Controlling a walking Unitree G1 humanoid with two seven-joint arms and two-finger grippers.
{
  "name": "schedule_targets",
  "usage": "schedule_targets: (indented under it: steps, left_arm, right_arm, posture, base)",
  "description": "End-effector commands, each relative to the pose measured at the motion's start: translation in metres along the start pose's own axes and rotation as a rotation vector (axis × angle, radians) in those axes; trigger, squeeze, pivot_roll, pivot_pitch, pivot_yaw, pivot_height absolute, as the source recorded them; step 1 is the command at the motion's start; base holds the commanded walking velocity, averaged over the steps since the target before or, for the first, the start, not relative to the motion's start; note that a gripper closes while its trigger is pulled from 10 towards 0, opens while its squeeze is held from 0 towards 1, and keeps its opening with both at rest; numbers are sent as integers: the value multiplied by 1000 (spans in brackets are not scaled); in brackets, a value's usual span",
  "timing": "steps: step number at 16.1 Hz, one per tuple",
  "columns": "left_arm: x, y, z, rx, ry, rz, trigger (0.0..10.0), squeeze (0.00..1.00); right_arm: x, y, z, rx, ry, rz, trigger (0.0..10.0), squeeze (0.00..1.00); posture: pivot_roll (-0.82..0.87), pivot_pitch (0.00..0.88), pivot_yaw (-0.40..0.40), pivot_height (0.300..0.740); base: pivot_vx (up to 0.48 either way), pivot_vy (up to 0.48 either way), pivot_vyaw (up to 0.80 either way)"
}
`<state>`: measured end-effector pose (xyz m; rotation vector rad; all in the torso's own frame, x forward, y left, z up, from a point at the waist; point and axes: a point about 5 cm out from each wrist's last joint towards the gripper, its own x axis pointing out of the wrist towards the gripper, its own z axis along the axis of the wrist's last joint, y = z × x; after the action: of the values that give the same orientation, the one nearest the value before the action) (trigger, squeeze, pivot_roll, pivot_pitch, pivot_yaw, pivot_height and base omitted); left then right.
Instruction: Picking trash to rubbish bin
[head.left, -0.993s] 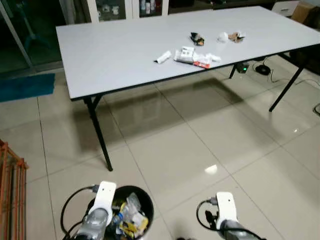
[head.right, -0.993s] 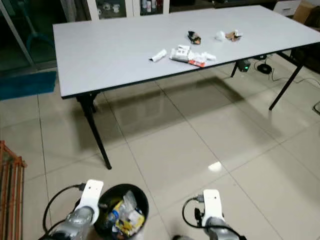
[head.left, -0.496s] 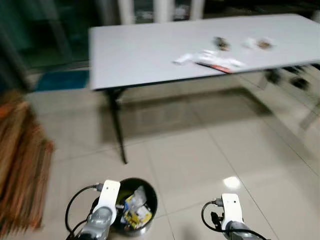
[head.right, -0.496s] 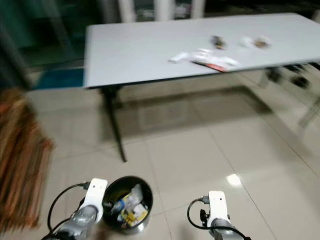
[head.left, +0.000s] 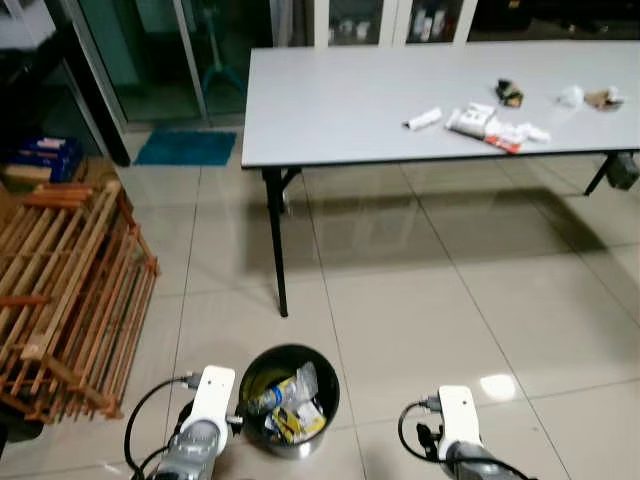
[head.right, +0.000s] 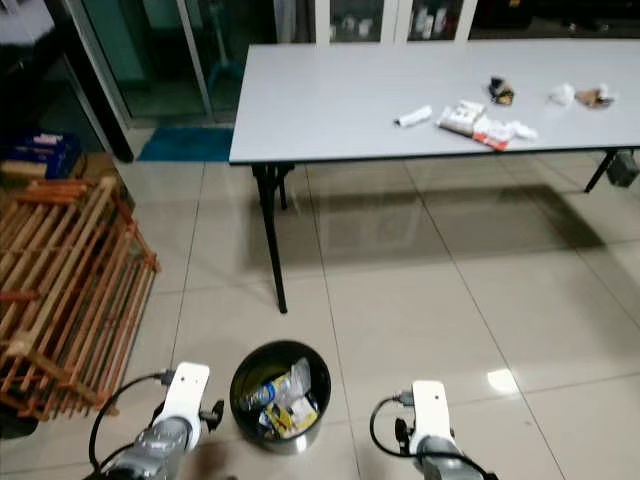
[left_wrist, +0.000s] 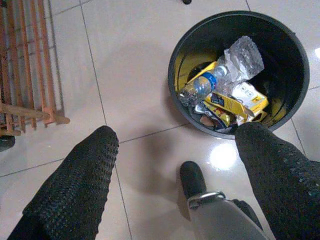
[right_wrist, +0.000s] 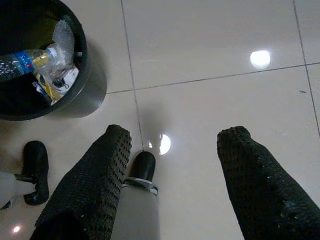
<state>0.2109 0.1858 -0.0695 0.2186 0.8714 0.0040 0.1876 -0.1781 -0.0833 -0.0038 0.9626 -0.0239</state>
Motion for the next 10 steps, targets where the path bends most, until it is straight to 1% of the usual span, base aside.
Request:
schedule_targets:
  steps: [1,9,10]
  left_arm:
    - [0,3,0,-4,2,13,10000,0]
    - [0,3,1,0,1,18,10000,0]
    - [0,4,1,2,1,19,10000,0]
  right_arm:
    - [0,2,1,-7,-1,1,10000,0]
    - [0,3,1,-21,0,8,10000,0]
    - [0,3,0,-22,2,8,10000,0]
  posture:
    - [12,23,-20,740]
    - [15,26,-22,740]
    - [15,24,-22,740]
  base:
    - [0,0,0]
    - [0,0,0]
    - [0,-319,0]
